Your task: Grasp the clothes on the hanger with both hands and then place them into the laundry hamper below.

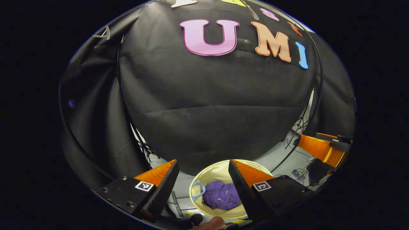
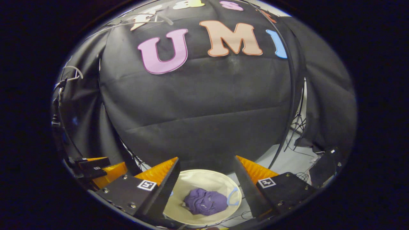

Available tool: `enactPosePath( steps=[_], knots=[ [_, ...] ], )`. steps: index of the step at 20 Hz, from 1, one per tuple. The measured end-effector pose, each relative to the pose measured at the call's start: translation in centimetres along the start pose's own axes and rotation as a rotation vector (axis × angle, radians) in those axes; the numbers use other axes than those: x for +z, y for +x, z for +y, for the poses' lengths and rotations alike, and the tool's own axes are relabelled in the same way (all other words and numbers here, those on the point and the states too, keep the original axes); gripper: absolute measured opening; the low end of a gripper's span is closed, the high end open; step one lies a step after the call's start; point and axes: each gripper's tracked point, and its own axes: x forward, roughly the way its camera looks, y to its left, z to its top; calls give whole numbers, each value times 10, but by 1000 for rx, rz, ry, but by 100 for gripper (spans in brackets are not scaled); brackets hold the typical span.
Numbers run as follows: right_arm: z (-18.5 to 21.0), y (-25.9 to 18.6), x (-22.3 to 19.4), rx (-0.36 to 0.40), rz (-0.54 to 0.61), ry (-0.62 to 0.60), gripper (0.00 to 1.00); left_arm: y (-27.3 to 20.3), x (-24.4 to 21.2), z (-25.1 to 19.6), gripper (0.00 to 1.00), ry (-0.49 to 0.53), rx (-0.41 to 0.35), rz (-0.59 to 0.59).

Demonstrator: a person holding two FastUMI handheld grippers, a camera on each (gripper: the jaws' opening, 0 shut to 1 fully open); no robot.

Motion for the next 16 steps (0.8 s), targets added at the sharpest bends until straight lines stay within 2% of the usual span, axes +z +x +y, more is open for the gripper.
enactPosePath(
  steps=[4, 6, 9, 14, 16],
  knots=[
    [0, -22, 43, 31, -70, -4, 99, -25, 53, 4, 96, 19, 24, -95],
    [8, -32, 68, 67, -109, 0, 99, -34, 73, 6, 98, -6, 46, -142],
    [13, -46, 97, 92, -159, -25, 99, -60, 109, 19, 96, 5, 102, -218],
    [21, -79, 127, 117, -213, -53, 99, -104, 151, 9, 94, -22, 72, -324],
    [25, -94, 136, 135, -236, -48, 99, -123, 167, 8, 96, -29, 64, -369]
  ],
)
